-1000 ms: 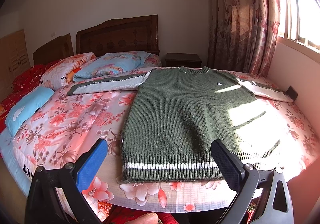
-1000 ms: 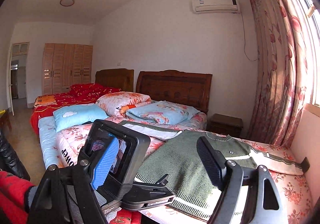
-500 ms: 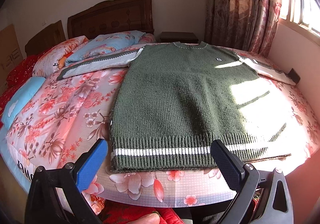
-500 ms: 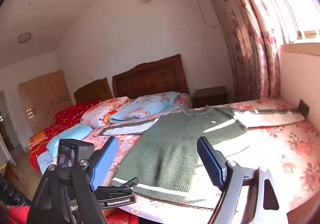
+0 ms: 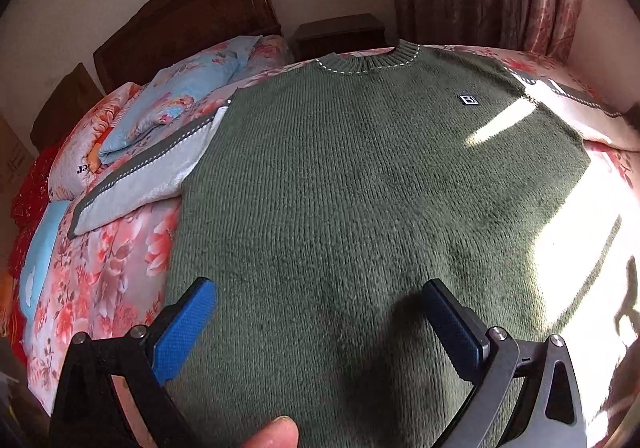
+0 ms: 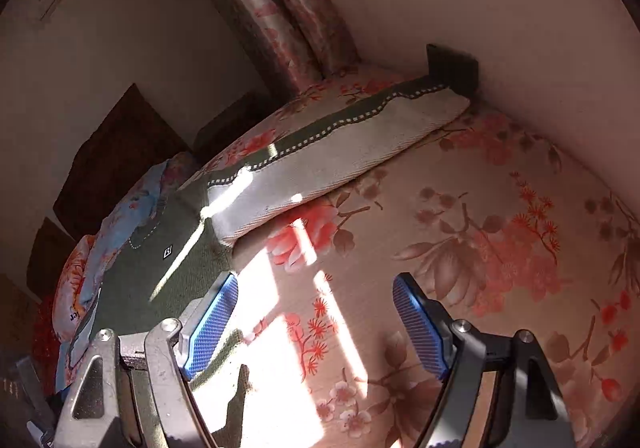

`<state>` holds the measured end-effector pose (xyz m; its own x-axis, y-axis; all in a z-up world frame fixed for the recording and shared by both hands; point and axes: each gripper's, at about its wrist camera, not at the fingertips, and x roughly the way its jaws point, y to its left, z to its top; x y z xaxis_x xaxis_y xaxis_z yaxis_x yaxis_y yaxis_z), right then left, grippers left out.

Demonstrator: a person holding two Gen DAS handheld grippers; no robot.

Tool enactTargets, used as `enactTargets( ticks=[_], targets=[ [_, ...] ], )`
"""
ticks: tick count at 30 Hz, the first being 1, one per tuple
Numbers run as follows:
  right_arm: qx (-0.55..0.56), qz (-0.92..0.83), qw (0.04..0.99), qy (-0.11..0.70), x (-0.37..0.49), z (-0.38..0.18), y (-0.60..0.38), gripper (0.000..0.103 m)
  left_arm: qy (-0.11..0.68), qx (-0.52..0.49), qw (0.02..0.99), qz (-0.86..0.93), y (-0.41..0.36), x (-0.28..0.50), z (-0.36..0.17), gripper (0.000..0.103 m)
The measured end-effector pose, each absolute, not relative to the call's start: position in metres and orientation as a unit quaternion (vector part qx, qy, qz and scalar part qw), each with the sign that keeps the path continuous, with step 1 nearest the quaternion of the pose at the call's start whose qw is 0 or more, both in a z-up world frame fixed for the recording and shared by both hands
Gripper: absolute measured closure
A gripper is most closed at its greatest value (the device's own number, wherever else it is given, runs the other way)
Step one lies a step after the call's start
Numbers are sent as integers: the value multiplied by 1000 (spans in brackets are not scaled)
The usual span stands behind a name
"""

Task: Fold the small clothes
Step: 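Move the right gripper to the sweater's sleeve cuff and grasp it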

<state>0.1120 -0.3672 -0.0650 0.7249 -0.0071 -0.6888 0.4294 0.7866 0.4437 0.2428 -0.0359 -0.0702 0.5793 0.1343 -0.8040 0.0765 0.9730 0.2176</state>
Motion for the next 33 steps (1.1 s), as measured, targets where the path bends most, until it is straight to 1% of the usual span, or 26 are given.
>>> enactTargets(
  ticks=[5, 8, 10, 11, 14, 17, 18, 19, 20, 21, 22, 23, 24, 25, 30, 33],
  targets=[
    [324, -184, 863, 342, 157, -67, -430, 22, 447, 104, 888, 1, -33, 287, -76, 0],
    [320, -230, 847, 358, 183, -76, -461, 22, 455, 85, 886, -14, -23, 304, -85, 0],
    [327, -249, 835, 366, 197, -86, -480, 25, 457, 72, 886, -26, -18, 308, -91, 0],
    [322, -260, 837, 358, 202, -86, -486, 27, 456, 57, 888, -33, -13, 309, -92, 0],
    [316, -279, 833, 358, 221, -89, -500, 27, 461, 16, 886, -47, -3, 311, -97, 0],
    [305, -298, 834, 351, 236, -92, -511, 28, 452, 18, 890, -57, -1, 309, -99, 0],
    [300, -303, 834, 349, 239, -93, -513, 33, 454, 14, 889, -58, 0, 310, -99, 0],
    [296, -308, 835, 346, 240, -95, -514, 47, 457, 12, 888, -60, 0, 310, -99, 0],
    [291, -315, 835, 344, 241, -96, -515, 57, 459, 11, 886, -61, 1, 311, -99, 0],
    [292, -321, 834, 342, 240, -99, -517, 78, 460, 11, 886, -61, 2, 313, -99, 0],
    [304, -320, 832, 336, 237, -100, -518, 88, 463, 13, 885, -59, 2, 315, -99, 0],
    [320, -312, 833, 327, 233, -102, -521, 89, 465, 14, 883, -58, 2, 316, -99, 0],
    [330, -306, 834, 319, 230, -103, -524, 94, 466, 15, 883, -58, -2, 314, -99, 0],
    [334, -300, 838, 311, 227, -102, -524, 96, 466, 15, 883, -60, -2, 315, -99, 0],
    [331, -250, 877, 242, 212, -91, -513, 98, 464, 15, 884, -63, -1, 313, -100, 0],
    [320, -219, 898, 207, 205, -75, -499, 98, 463, 15, 884, -63, 0, 313, -100, 0]
  ],
)
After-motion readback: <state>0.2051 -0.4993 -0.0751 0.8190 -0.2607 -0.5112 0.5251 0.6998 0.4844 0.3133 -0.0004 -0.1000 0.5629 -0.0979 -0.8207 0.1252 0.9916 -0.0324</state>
